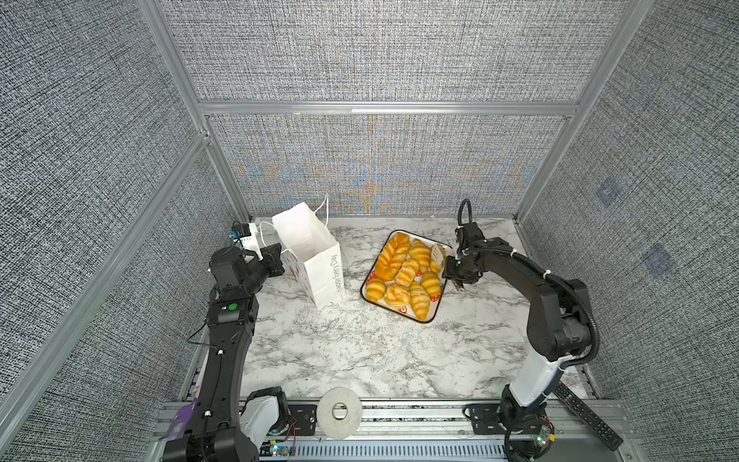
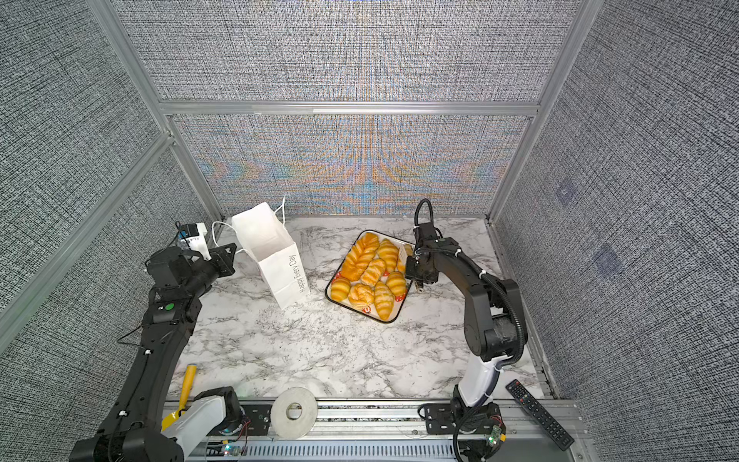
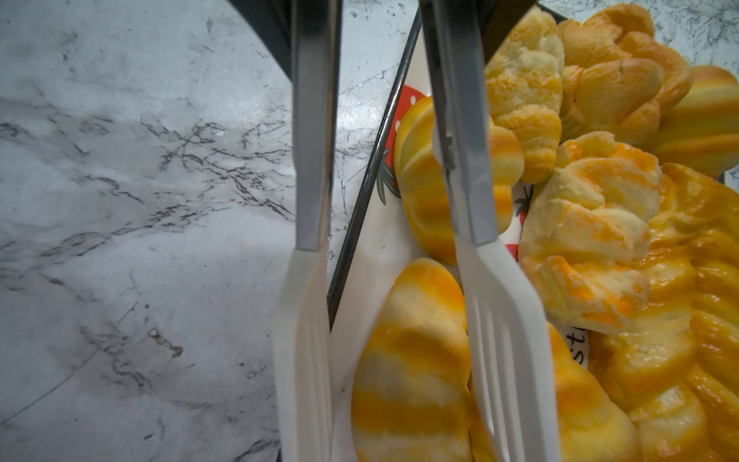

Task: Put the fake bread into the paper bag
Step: 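Lower the tongs onto a striped bread roll on the tray, then lift the roll in the tongs and carry it toward the paper bag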

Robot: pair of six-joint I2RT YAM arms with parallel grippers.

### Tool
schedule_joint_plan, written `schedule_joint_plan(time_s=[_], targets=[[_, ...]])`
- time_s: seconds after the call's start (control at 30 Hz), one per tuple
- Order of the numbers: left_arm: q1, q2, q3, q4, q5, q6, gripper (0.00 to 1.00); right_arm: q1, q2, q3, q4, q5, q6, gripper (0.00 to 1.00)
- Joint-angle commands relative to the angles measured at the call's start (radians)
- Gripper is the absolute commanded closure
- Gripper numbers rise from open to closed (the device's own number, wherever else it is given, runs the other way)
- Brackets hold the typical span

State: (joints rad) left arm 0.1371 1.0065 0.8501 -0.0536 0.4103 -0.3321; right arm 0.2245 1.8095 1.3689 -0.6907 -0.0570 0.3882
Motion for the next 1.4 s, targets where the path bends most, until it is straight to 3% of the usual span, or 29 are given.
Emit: schedule_joint_plan(time_s=[0.0,0.23,0.47,0.93,1.37], targets=[[0.001,0.001,0.001,0.001,-0.004,0.011,1.00,-0.001,0.007,0.013,0.016,-0.006,0.010,0.52],[0.001,0.001,0.001,0.001,-0.008,0.013,1.00,-0.001,0.020,0.015,0.023,-0.007,0.009,0.55],[0.001,-0.001,0.000,0.001,-0.008,0.013,1.00,-0.003,0.008,0.008,0.026,-0.002,0.011,0.69],[0.001,0.003,0.000,0.004,-0.005,0.011,1.00,-0.011,-0.122,-0.010,-0.014,0.015,0.006,0.76],[0.001,0.009,-0.001,0.005,-0.001,0.007,1.00,0.003,-0.377,0.001,0.073,-0.159,-0.005,0.76]])
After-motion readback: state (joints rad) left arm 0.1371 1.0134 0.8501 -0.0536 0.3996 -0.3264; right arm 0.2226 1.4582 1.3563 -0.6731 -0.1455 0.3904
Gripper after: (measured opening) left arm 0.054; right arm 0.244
